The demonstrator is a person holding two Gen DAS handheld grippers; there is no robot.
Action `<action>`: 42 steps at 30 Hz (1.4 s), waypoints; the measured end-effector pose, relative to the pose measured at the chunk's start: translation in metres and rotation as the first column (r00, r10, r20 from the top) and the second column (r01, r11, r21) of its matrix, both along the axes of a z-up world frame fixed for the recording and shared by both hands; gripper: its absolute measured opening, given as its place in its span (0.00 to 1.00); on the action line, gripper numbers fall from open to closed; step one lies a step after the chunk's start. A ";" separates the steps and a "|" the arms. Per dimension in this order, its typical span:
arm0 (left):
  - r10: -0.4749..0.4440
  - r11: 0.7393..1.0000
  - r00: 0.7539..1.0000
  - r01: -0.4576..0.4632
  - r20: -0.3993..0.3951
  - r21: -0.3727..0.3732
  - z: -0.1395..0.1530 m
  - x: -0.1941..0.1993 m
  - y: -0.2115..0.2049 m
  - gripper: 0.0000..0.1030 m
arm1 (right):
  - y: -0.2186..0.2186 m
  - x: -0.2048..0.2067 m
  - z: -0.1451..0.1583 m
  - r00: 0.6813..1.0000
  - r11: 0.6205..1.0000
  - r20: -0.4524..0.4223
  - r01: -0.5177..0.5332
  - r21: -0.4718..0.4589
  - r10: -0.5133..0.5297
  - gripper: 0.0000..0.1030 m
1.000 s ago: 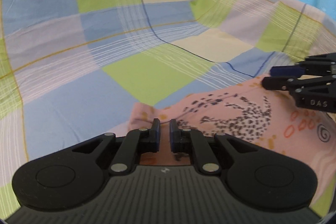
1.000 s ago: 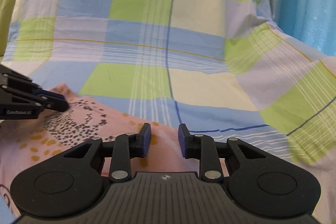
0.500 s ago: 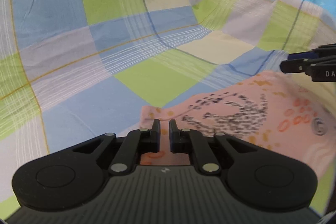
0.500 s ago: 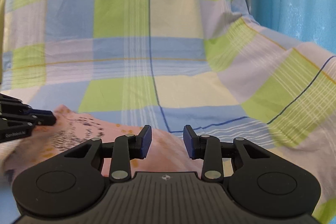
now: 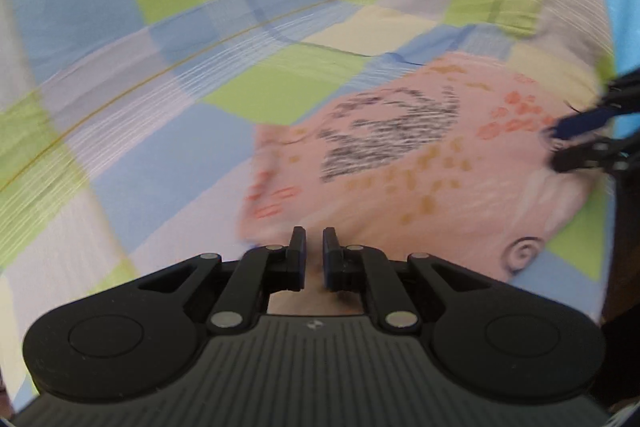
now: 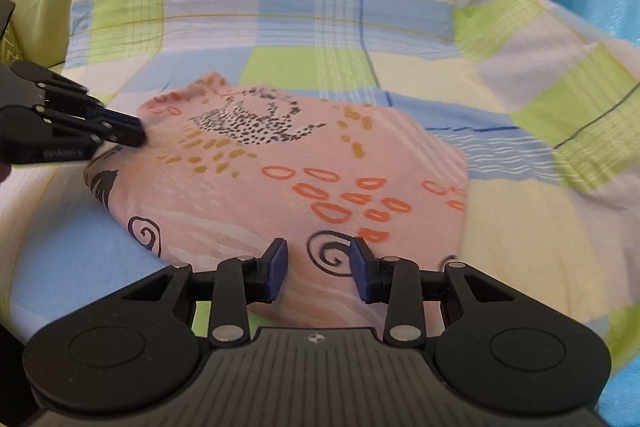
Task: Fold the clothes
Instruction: 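Release the pants edge and smooth the folded pants with both grippers, then grasp the folded pink pants edge with both grippers and lift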
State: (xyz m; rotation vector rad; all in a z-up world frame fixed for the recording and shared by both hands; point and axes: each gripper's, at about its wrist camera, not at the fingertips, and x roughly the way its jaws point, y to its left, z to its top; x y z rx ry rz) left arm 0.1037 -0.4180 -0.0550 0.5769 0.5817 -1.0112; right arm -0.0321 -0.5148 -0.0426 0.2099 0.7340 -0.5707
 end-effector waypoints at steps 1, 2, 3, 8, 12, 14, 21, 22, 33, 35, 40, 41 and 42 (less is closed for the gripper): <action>0.026 0.999 0.999 -0.027 -0.019 -0.024 0.005 0.006 0.008 0.07 | 0.005 -0.002 0.004 1.000 1.000 0.022 -0.009 -0.005 0.010 0.36; 0.043 0.998 0.999 -0.044 -0.034 -0.046 0.010 0.010 0.016 0.07 | 0.011 -0.002 0.007 0.998 0.999 0.049 -0.033 -0.006 0.033 0.35; 0.036 0.997 0.999 -0.039 -0.038 -0.063 0.015 0.009 0.023 0.07 | 0.019 0.001 0.010 0.996 0.998 0.065 -0.063 -0.015 0.064 0.35; -0.122 0.991 0.991 0.124 0.050 -0.041 0.025 -0.023 0.044 0.08 | 0.069 0.037 0.012 0.956 0.942 -0.012 -0.289 -0.171 0.292 0.35; -0.234 0.972 0.965 0.229 0.122 0.057 0.014 -0.043 0.045 0.11 | 0.104 0.067 -0.003 0.905 0.857 -0.163 -0.424 -0.294 0.392 0.35; -0.239 0.971 0.970 0.239 0.028 0.034 0.010 -0.037 0.044 0.13 | 0.113 0.079 -0.012 0.879 0.817 -0.229 -0.474 -0.328 0.418 0.35; -0.302 0.950 0.953 0.304 -0.032 0.077 -0.003 -0.039 0.032 0.15 | 0.123 0.095 -0.033 0.839 0.739 -0.345 -0.538 -0.406 0.421 0.26; -0.322 0.941 0.947 0.319 0.008 0.110 -0.005 -0.045 0.030 0.07 | 0.121 0.096 -0.033 0.843 0.747 -0.343 -0.530 -0.402 0.414 0.10; -0.383 0.915 0.831 0.280 0.403 0.291 -0.009 -0.075 0.034 0.04 | 0.120 0.088 -0.031 0.858 0.770 -0.322 -0.505 -0.390 0.400 0.00; -0.440 0.895 0.800 0.355 0.408 0.270 -0.005 -0.083 0.039 0.10 | 0.120 0.087 -0.028 0.864 0.775 -0.307 -0.496 -0.392 0.398 0.00; -0.604 0.793 0.650 0.434 0.461 0.428 -0.027 -0.109 0.036 0.28 | 0.120 0.085 -0.024 0.869 0.771 -0.290 -0.491 -0.407 0.401 0.00; -0.627 0.775 0.613 0.429 0.480 0.464 -0.034 -0.113 0.035 0.28 | 0.122 0.085 -0.024 0.865 0.765 -0.294 -0.498 -0.410 0.406 0.00; -0.641 0.763 0.585 0.419 0.496 0.492 -0.039 -0.114 0.033 0.28 | 0.124 0.085 -0.025 0.861 0.757 -0.299 -0.506 -0.414 0.412 0.00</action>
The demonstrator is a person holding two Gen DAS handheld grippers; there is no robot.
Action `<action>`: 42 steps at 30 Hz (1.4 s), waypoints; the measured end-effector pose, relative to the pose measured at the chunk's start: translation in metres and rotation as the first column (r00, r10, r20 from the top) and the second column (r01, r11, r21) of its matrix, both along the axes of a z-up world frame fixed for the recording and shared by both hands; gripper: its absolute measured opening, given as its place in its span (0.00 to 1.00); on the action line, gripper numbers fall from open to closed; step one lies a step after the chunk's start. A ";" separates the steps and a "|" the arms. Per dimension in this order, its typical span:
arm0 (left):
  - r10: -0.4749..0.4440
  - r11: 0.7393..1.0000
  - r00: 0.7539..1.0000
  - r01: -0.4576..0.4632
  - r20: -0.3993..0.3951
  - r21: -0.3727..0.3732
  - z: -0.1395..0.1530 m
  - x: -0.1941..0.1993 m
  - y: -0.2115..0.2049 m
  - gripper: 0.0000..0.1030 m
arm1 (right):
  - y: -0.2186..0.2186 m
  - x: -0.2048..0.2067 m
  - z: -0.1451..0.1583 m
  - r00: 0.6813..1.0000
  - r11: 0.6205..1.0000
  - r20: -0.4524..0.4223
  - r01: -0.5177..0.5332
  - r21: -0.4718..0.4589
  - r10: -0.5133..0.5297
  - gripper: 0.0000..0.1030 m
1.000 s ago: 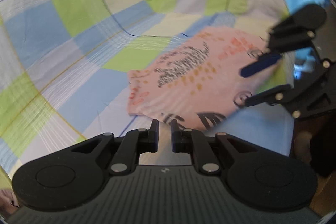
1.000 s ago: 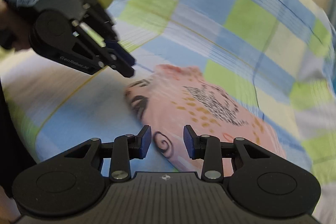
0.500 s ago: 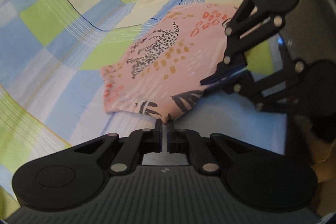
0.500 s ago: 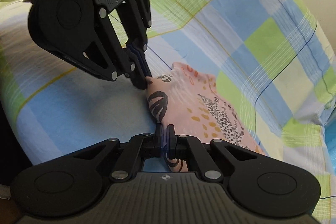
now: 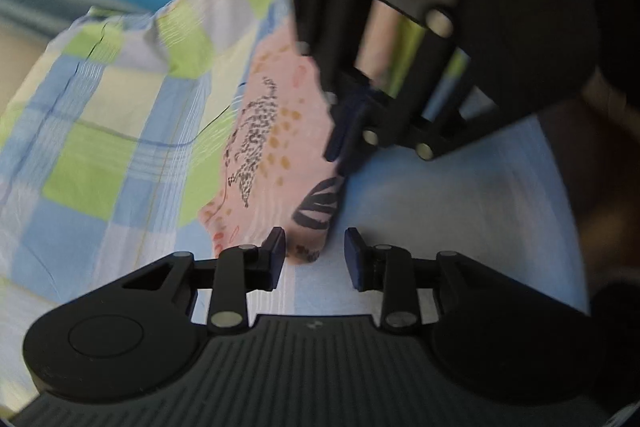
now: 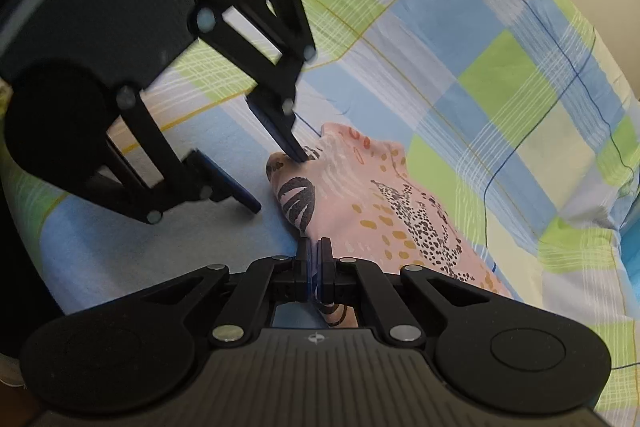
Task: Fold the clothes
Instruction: 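Grasp the folded pink pants edge with both grippers and lift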
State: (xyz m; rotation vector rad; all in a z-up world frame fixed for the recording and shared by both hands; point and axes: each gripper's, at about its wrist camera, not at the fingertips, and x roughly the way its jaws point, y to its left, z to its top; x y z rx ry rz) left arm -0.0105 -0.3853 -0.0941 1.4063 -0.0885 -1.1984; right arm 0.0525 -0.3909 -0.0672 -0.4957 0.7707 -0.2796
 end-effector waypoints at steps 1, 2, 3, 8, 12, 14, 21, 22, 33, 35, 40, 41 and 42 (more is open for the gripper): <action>-0.003 1.000 1.000 0.003 0.029 0.005 -0.003 0.001 -0.002 0.27 | 0.001 0.000 0.000 1.000 1.000 -0.002 -0.006 -0.005 0.006 0.00; -0.006 1.000 0.998 0.005 0.058 0.010 -0.007 0.002 -0.004 0.27 | 0.001 -0.001 0.000 1.000 1.000 -0.003 -0.008 -0.007 0.008 0.00; -0.008 1.000 0.996 0.007 0.087 0.015 -0.010 0.003 -0.006 0.18 | 0.001 -0.001 0.000 1.000 1.000 -0.004 -0.010 -0.009 0.010 0.00; 0.027 1.000 0.999 -0.027 0.038 0.011 -0.007 0.012 -0.004 0.06 | 0.002 -0.007 -0.008 0.999 0.998 -0.044 -0.015 -0.067 0.012 0.00; 0.022 1.000 0.999 -0.023 0.042 0.016 -0.007 0.010 -0.003 0.06 | 0.002 -0.021 -0.028 0.994 0.983 -0.105 -0.015 -0.185 -0.005 0.17; 0.022 1.000 0.999 -0.023 0.039 0.016 -0.006 0.009 -0.003 0.05 | -0.003 -0.028 -0.032 0.994 0.975 -0.109 -0.002 -0.222 -0.023 0.17; 0.022 0.999 0.999 -0.023 0.047 0.022 -0.006 0.005 -0.004 0.06 | -0.028 -0.050 -0.039 0.982 0.960 -0.134 0.097 -0.262 -0.136 0.05; 0.021 0.999 0.999 -0.022 0.049 0.024 -0.006 0.005 -0.004 0.06 | -0.030 -0.055 -0.040 0.979 0.959 -0.141 0.105 -0.265 -0.146 0.04; 0.055 0.998 0.997 -0.054 0.045 -0.028 0.007 -0.007 0.001 0.14 | -0.043 -0.107 -0.035 0.959 0.943 -0.156 0.188 -0.274 -0.236 0.31; 0.023 0.997 1.000 -0.023 -0.001 -0.078 0.016 -0.015 0.001 0.24 | -0.042 -0.106 -0.032 0.966 0.944 -0.133 0.178 -0.279 -0.221 0.31; -0.066 0.997 0.998 0.066 -0.003 -0.050 0.009 -0.035 -0.013 0.26 | -0.040 -0.090 -0.032 0.977 0.946 -0.126 0.129 -0.296 -0.173 0.31; -0.070 0.997 0.997 0.070 0.016 -0.025 0.004 -0.036 -0.018 0.26 | -0.041 -0.086 -0.034 0.975 0.946 -0.142 0.120 -0.300 -0.169 0.31; -0.068 0.998 0.997 0.068 0.034 -0.004 -0.001 -0.035 -0.021 0.26 | -0.043 -0.084 -0.038 0.973 0.943 -0.158 0.114 -0.312 -0.170 0.31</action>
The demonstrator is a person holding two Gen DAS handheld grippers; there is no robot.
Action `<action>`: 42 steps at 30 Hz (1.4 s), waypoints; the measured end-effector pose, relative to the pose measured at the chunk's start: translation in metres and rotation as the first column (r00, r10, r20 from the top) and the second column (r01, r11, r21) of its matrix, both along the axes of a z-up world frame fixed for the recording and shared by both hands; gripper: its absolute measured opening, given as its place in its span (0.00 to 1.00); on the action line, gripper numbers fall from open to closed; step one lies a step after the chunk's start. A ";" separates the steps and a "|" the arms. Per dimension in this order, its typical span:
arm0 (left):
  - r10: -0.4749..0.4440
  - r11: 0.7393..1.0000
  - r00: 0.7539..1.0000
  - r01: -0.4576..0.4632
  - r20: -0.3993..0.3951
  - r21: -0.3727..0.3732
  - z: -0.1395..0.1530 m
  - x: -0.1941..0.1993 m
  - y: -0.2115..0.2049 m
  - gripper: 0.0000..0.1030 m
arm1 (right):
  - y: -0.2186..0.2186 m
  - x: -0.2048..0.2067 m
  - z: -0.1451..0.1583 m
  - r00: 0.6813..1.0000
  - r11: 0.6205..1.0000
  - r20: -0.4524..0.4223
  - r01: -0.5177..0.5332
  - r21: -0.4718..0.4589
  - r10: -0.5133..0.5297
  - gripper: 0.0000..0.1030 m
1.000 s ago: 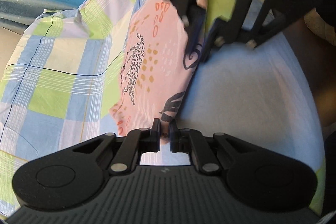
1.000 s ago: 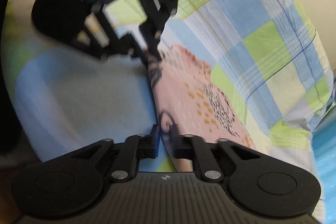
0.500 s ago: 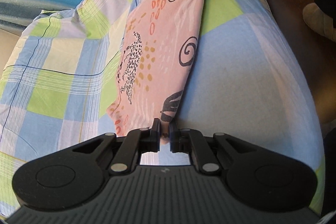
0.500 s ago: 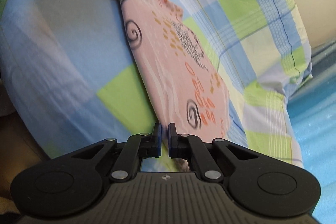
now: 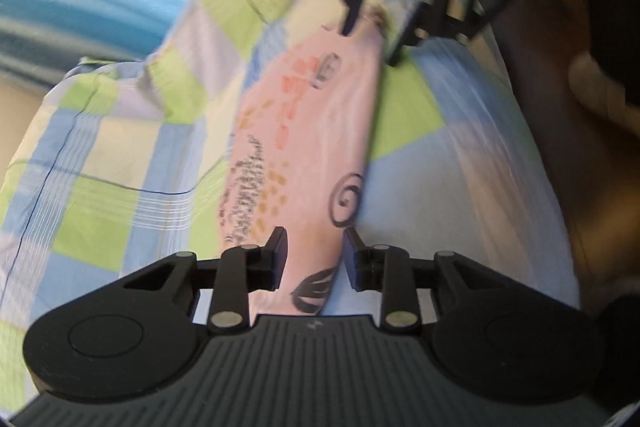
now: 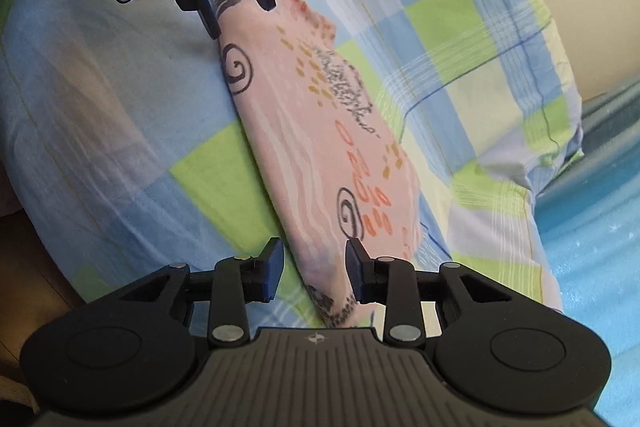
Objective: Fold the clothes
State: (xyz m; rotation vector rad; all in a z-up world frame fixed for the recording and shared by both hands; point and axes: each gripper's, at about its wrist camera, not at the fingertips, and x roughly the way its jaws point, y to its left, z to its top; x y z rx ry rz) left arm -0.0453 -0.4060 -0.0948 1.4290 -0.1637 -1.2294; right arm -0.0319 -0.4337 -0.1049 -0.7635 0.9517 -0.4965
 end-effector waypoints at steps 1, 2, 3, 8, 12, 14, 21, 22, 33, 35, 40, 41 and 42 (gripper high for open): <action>0.007 1.000 1.000 -0.008 0.022 0.017 -0.004 0.002 -0.002 0.24 | -0.001 0.000 -0.003 1.000 1.000 -0.014 0.001 -0.017 -0.001 0.30; 0.014 0.999 0.999 -0.016 0.044 0.034 -0.009 0.003 -0.005 0.20 | -0.003 0.000 -0.005 1.000 1.000 -0.020 0.006 -0.026 -0.007 0.30; 0.023 0.998 0.998 -0.026 0.059 0.050 -0.013 0.005 -0.006 0.12 | -0.006 -0.002 -0.004 1.000 1.000 -0.019 0.022 -0.022 -0.023 0.28; 0.059 0.996 0.997 -0.063 0.053 0.061 -0.017 0.013 -0.005 0.06 | -0.023 -0.016 0.001 0.993 0.991 -0.003 0.121 0.062 -0.121 0.04; 0.065 0.996 0.997 -0.068 0.048 0.061 -0.018 0.014 -0.004 0.06 | -0.023 -0.022 0.000 0.989 0.987 -0.020 0.148 0.061 -0.147 0.01; 0.076 0.995 0.997 -0.077 0.034 0.057 -0.017 0.015 0.000 0.06 | -0.027 -0.027 -0.002 0.982 0.981 -0.038 0.185 0.055 -0.183 0.00; 0.084 0.992 0.968 -0.104 -0.234 -0.073 0.017 0.021 0.011 0.17 | -0.041 -0.052 0.035 0.928 0.932 0.162 0.302 0.201 -0.335 0.06; 0.087 0.990 0.964 -0.113 -0.252 -0.090 0.021 0.021 0.009 0.17 | -0.040 -0.053 0.042 0.921 0.929 0.203 0.282 0.239 -0.332 0.06; 0.172 0.983 0.948 -0.182 -0.268 -0.016 0.009 0.030 -0.011 0.17 | -0.059 -0.026 0.057 0.874 0.741 0.302 0.092 0.665 -0.380 0.24; 0.173 0.983 0.946 -0.184 -0.273 -0.016 0.009 0.031 -0.009 0.17 | -0.063 -0.027 0.055 0.866 0.723 0.290 0.112 0.682 -0.407 0.24; 0.170 0.983 0.948 -0.181 -0.270 -0.016 0.009 0.032 -0.010 0.17 | -0.068 -0.036 0.052 0.853 0.704 0.274 0.142 0.696 -0.444 0.24; 0.171 0.983 0.947 -0.182 -0.271 -0.016 0.009 0.032 -0.010 0.18 | -0.068 -0.037 0.052 0.850 0.707 0.273 0.152 0.691 -0.450 0.24; 0.172 0.983 0.947 -0.183 -0.272 -0.016 0.009 0.033 -0.010 0.18 | -0.068 -0.038 0.052 0.847 0.712 0.272 0.164 0.683 -0.457 0.24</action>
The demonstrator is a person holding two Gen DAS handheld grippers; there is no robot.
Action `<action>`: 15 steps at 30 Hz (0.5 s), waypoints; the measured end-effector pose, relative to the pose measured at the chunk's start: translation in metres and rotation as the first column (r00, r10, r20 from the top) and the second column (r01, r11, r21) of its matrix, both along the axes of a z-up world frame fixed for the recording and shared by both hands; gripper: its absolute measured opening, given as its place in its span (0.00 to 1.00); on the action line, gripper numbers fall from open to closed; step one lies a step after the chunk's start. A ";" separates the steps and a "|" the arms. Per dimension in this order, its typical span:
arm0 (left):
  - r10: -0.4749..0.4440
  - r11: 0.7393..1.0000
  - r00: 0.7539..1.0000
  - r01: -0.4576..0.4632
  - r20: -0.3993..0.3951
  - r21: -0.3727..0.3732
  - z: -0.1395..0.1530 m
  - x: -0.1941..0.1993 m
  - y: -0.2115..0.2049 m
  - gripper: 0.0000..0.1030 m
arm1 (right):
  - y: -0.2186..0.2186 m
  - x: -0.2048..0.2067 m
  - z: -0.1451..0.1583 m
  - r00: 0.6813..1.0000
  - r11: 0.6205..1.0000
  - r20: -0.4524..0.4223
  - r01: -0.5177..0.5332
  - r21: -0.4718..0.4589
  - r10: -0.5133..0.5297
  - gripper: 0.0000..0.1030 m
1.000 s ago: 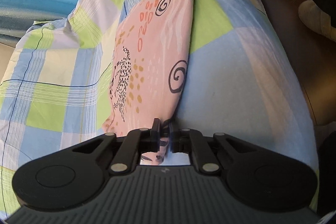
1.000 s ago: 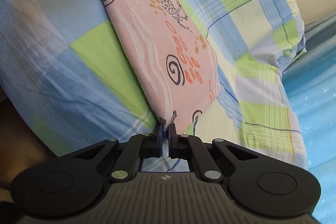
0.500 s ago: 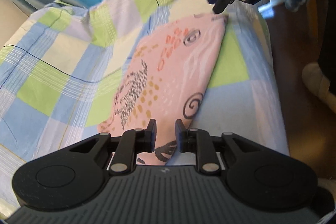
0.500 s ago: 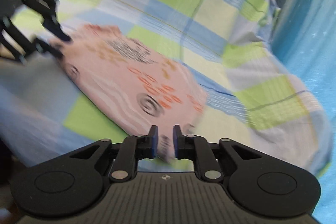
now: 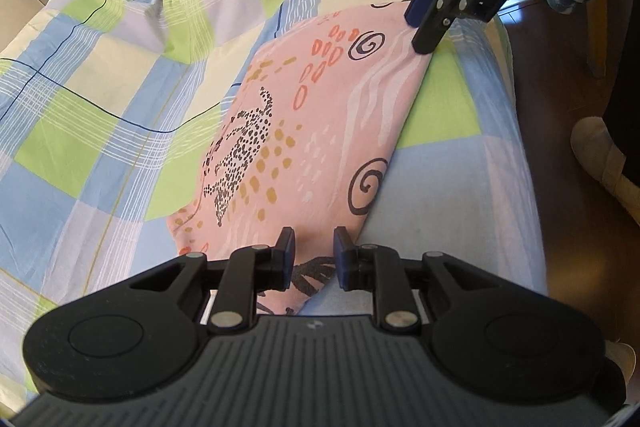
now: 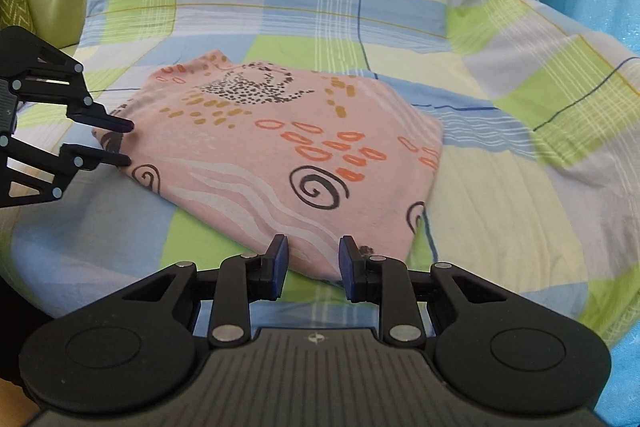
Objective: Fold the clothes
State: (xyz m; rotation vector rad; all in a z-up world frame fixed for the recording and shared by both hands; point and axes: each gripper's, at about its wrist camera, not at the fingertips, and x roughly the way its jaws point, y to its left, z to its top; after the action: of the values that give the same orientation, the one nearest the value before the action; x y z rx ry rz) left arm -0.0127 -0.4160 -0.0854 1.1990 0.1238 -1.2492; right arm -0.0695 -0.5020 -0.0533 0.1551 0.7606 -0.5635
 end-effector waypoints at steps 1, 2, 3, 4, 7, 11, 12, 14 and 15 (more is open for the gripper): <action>0.000 1.000 1.000 0.000 0.001 0.000 0.000 0.000 0.000 0.18 | 0.001 -0.001 0.001 1.000 1.000 -0.006 0.011 -0.011 -0.011 0.25; 0.000 1.000 1.000 0.000 0.002 0.000 0.000 0.000 0.000 0.18 | 0.002 -0.003 0.001 1.000 0.999 -0.011 0.022 -0.023 -0.022 0.25; 0.000 1.000 1.000 0.000 0.004 0.000 0.000 0.000 0.000 0.18 | 0.004 -0.004 0.001 0.999 0.999 -0.018 0.031 -0.037 -0.032 0.25; -0.001 1.000 1.000 0.001 0.005 0.000 0.000 0.000 0.000 0.18 | 0.007 -0.005 0.002 0.999 0.998 -0.025 0.029 -0.063 -0.031 0.25; -0.001 1.000 1.000 0.001 0.007 0.000 -0.001 0.000 0.000 0.18 | 0.025 -0.001 0.005 0.998 0.982 -0.056 -0.043 -0.185 0.033 0.25; -0.002 1.000 1.000 0.002 0.015 -0.002 -0.001 0.000 0.000 0.20 | 0.054 0.014 0.003 0.981 0.936 -0.112 -0.185 -0.300 0.158 0.26; -0.002 1.000 1.000 0.003 0.015 -0.004 -0.001 0.000 0.001 0.20 | 0.058 0.018 0.001 0.975 0.924 -0.131 -0.214 -0.316 0.181 0.26; -0.003 1.000 1.000 0.003 0.003 -0.019 0.001 0.002 0.003 0.23 | 0.065 0.027 -0.004 0.959 0.902 -0.168 -0.272 -0.335 0.227 0.26; -0.001 0.999 1.000 0.001 -0.014 -0.038 0.005 0.004 0.005 0.27 | 0.068 0.032 -0.006 0.951 0.891 -0.186 -0.297 -0.343 0.246 0.26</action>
State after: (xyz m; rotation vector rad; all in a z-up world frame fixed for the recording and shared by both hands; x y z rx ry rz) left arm -0.0083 -0.4109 -0.0806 1.1577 0.1089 -1.2554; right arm -0.0377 -0.4341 -0.0595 -0.3390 0.7813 -0.4410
